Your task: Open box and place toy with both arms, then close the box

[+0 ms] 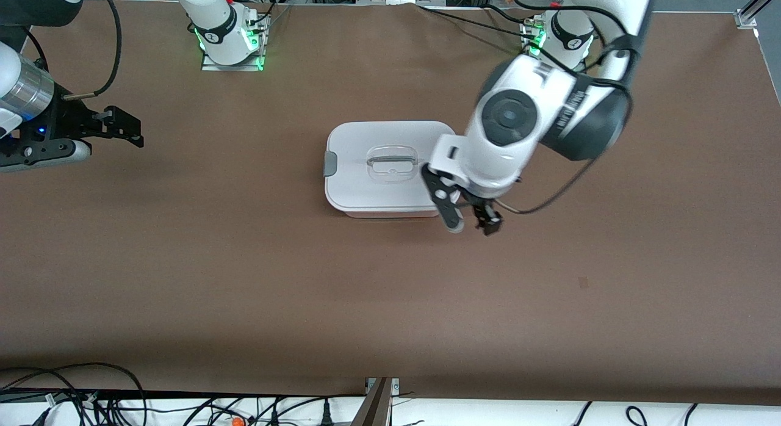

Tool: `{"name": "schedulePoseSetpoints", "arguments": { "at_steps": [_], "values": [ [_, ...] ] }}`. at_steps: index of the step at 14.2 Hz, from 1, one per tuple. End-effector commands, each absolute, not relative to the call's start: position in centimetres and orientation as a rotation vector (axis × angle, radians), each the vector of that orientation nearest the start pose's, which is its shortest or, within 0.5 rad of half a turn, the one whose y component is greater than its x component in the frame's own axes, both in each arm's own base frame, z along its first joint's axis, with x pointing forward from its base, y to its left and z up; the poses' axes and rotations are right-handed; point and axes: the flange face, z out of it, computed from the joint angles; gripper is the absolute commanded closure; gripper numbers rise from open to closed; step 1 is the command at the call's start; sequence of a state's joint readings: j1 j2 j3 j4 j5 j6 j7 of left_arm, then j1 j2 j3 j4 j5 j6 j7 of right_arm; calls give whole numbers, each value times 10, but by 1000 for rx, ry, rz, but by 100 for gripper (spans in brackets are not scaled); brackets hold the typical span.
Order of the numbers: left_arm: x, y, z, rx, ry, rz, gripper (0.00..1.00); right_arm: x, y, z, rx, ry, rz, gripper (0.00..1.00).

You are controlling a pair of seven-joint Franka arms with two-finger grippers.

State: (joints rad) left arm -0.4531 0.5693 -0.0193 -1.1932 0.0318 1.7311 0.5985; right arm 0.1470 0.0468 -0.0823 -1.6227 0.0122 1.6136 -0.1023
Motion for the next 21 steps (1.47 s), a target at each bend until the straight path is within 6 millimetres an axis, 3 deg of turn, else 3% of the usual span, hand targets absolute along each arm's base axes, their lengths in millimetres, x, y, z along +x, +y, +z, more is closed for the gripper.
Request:
{"name": "schedulePoseSetpoints", "arguments": {
  "at_steps": [1,3,6,7,10,13,14,16,18,20,21],
  "values": [
    [662,-267,478,-2756,1491,44,0,567,40,583,-3129,-240,91,0],
    [679,-217,485,-2814,1386,49,0,567,40,584,-3128,-240,89,0],
    [690,-166,491,-2874,1249,72,0,567,40,584,-3128,-240,84,0],
    [687,-155,502,-2896,1185,54,0,568,39,583,-3128,-237,82,0],
    [681,-91,529,-3012,848,24,0,569,39,585,-3129,-240,60,0],
    [674,-35,562,-3035,695,-48,0,570,41,585,-3124,-244,55,0],
    [672,-23,570,-3041,669,-68,0,573,43,585,-3116,-252,24,0],
    [665,-15,574,-3044,646,-62,0,589,48,554,-3101,-268,75,0],
    [651,9,597,-3056,554,-102,0,600,75,510,-3093,-361,195,0],
    [631,17,612,-3081,395,-110,0,598,107,506,-3057,-561,199,0],
    [619,19,618,-3094,291,-107,0,591,141,506,-3021,-700,197,0]
  ]
}}
